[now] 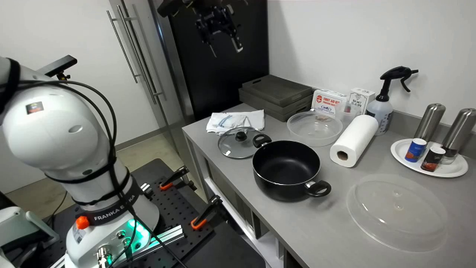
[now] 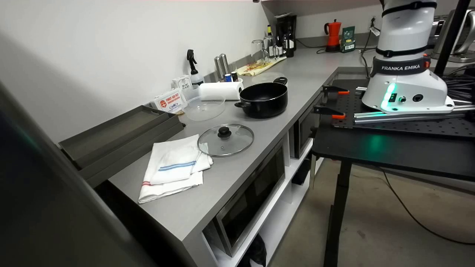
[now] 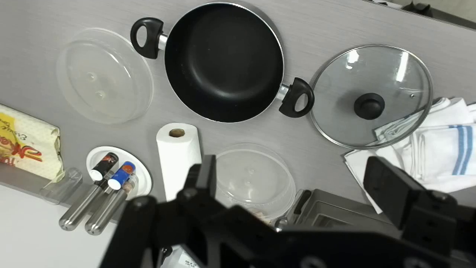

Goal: Place the glass lid on the pot

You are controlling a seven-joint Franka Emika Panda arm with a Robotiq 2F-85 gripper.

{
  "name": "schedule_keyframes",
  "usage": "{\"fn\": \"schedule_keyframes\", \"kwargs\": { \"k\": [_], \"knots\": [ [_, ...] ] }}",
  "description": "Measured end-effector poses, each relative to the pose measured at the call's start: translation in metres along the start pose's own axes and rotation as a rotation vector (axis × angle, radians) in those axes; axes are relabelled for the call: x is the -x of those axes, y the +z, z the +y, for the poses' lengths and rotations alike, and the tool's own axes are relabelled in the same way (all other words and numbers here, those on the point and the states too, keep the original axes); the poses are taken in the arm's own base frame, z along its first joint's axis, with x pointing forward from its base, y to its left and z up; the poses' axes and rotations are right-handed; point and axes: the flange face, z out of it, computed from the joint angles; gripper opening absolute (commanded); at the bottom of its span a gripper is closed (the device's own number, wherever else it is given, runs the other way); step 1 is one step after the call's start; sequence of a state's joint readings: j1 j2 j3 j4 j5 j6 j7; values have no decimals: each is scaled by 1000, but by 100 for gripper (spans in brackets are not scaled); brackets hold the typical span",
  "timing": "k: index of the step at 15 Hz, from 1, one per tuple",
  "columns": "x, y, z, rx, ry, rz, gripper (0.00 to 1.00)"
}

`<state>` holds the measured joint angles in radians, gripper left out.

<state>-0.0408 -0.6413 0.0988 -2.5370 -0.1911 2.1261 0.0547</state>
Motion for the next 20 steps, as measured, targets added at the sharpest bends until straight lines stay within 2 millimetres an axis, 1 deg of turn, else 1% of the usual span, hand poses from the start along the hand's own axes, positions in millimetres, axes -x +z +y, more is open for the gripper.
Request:
{"fn": "schedule_keyframes", "kwargs": {
  "k": [13, 16, 20],
  "knots": [
    [0, 2, 1, -2, 0, -4, 100],
    [-4, 15, 1, -12, -11, -26, 100],
    [-21, 45, -2, -41, -76, -30, 100]
  ]
}}
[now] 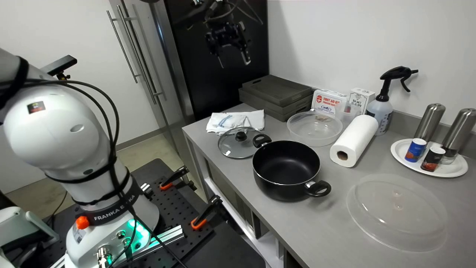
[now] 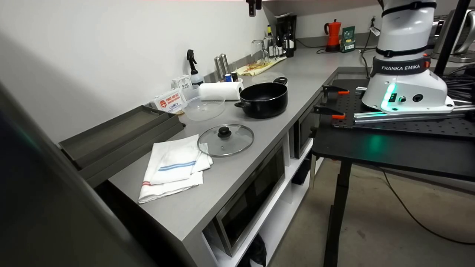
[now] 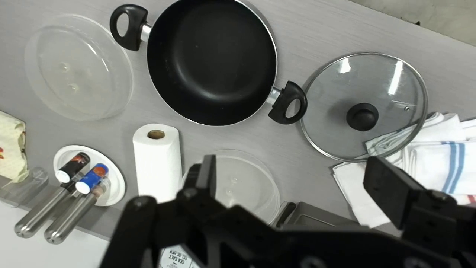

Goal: Place the glass lid on the pot

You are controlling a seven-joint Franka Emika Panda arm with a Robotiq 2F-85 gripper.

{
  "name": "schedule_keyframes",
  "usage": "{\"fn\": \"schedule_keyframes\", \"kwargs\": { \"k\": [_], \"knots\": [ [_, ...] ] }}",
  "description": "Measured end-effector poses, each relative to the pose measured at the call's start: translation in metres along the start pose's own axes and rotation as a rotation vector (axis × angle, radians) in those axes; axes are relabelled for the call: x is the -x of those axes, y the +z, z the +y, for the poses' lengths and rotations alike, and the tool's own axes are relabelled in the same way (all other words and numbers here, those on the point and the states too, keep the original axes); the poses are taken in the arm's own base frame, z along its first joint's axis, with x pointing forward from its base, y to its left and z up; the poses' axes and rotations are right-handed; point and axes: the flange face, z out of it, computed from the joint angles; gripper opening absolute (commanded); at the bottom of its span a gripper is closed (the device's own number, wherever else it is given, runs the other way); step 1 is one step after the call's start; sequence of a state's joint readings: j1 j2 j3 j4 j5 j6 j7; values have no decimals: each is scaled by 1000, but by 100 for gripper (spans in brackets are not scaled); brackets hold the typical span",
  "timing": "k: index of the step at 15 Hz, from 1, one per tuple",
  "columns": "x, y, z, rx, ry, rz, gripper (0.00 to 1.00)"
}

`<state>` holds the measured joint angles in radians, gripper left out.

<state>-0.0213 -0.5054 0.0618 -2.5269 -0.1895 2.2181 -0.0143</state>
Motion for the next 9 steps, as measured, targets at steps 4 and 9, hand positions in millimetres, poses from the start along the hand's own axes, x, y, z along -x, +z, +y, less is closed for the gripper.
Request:
{"fn": "schedule_keyframes", "kwargs": {
  "k": [4, 9],
  "knots": [
    [-23, 28, -8, -32, -89, 1, 100],
    [-52, 59, -27, -66, -184, -19, 100]
  ]
}}
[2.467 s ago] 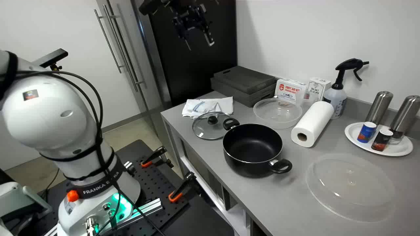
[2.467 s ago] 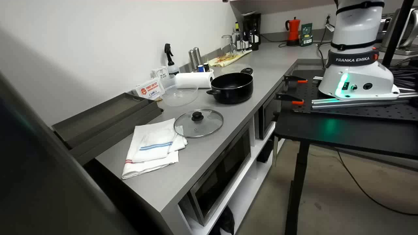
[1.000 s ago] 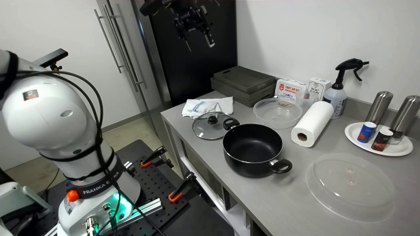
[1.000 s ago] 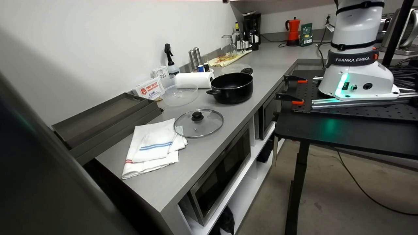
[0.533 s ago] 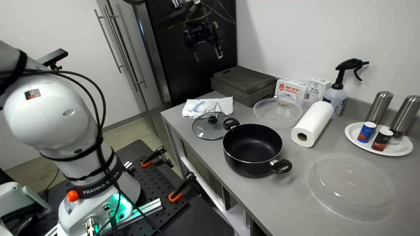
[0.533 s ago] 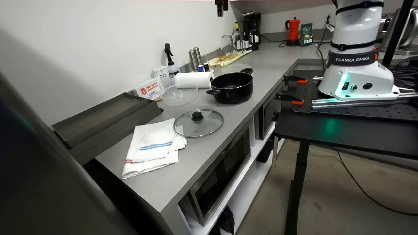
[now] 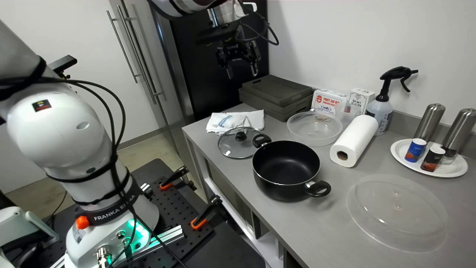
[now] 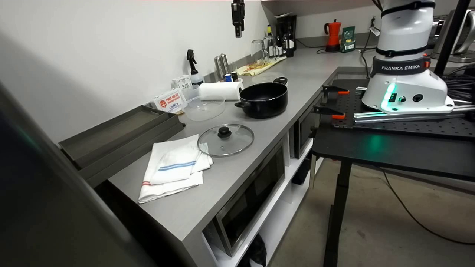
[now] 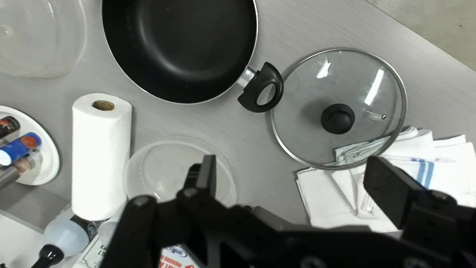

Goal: Place the glass lid on the pot

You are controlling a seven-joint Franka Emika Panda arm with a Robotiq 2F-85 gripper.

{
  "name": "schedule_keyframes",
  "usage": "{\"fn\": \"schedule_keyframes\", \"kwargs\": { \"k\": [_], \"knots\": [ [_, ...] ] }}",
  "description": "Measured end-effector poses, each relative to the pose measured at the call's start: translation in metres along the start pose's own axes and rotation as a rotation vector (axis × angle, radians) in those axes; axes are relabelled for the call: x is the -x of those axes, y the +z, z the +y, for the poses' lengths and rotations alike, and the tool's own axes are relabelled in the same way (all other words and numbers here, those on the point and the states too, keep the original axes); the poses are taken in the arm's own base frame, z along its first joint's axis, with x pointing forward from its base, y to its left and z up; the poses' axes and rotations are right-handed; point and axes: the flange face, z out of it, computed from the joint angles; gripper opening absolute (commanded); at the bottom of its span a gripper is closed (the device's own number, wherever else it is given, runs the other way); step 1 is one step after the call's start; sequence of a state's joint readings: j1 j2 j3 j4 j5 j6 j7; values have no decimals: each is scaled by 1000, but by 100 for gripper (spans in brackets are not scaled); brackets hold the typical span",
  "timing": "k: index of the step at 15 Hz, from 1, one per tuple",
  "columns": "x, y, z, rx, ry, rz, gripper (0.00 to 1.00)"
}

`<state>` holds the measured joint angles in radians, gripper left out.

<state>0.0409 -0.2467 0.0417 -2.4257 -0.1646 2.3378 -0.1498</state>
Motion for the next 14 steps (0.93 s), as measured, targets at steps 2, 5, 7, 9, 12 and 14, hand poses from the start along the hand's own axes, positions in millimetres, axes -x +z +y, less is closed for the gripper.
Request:
{"fn": "schedule_keyframes", "kwargs": {
  "k": [2, 5, 7, 9, 12, 14],
  "knots": [
    [-13, 12, -6, -12, -32, -16, 100],
    [-32, 32, -14, -26, -75, -45, 100],
    [-44, 47, -20, -39, -101, -63, 100],
    [-56, 62, -26, -54, -126, -80, 100],
    [-74, 87, -34, -72, -165, -93, 100],
    [-85, 103, -39, -82, -183, -95, 100]
  ]
}}
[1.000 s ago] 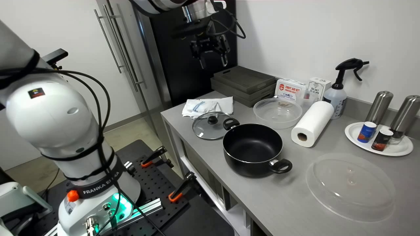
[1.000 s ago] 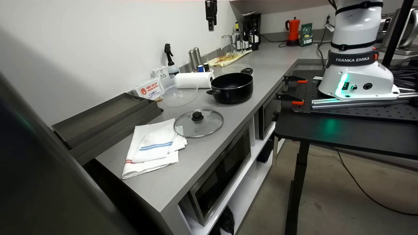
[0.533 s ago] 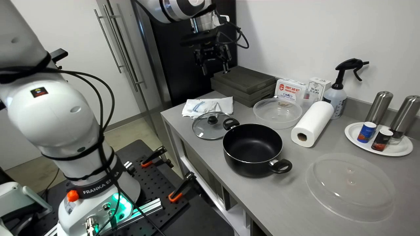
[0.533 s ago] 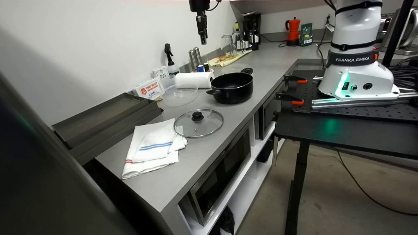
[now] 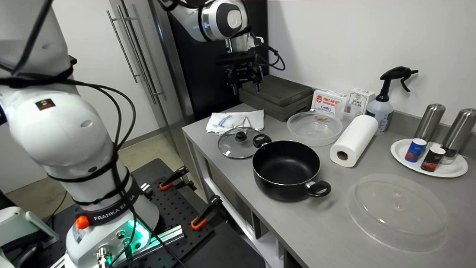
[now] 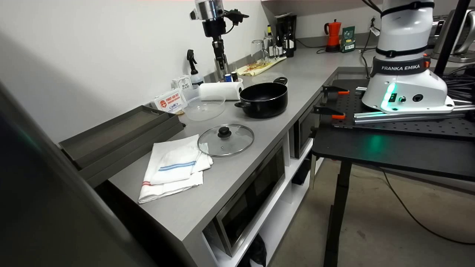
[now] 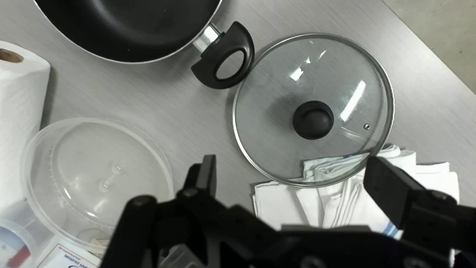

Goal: Place the glass lid on the pot

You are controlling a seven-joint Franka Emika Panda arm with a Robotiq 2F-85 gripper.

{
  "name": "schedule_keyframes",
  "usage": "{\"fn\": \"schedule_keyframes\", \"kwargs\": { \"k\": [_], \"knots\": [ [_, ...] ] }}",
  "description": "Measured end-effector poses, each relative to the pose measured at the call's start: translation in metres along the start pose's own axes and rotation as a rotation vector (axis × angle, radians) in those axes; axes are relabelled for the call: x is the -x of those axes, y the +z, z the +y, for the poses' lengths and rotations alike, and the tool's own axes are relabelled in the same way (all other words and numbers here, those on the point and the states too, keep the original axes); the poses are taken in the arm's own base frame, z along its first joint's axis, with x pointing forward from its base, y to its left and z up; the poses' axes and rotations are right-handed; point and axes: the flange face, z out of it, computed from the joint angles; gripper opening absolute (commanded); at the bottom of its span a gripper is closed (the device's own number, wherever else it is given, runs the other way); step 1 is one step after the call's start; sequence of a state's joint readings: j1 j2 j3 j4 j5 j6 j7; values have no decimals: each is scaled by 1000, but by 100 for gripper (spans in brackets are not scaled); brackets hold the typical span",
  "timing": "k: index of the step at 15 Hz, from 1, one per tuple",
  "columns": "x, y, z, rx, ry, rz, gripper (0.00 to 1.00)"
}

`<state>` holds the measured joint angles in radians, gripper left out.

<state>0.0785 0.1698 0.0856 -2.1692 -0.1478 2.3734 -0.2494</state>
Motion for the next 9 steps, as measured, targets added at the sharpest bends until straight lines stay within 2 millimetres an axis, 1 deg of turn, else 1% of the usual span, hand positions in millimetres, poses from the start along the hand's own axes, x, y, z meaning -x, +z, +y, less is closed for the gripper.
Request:
{"fn": "schedule_keyframes", "kwargs": {
  "k": [9],
  "knots": [
    [-48, 68, 9, -34, -37, -18, 100]
  ]
}}
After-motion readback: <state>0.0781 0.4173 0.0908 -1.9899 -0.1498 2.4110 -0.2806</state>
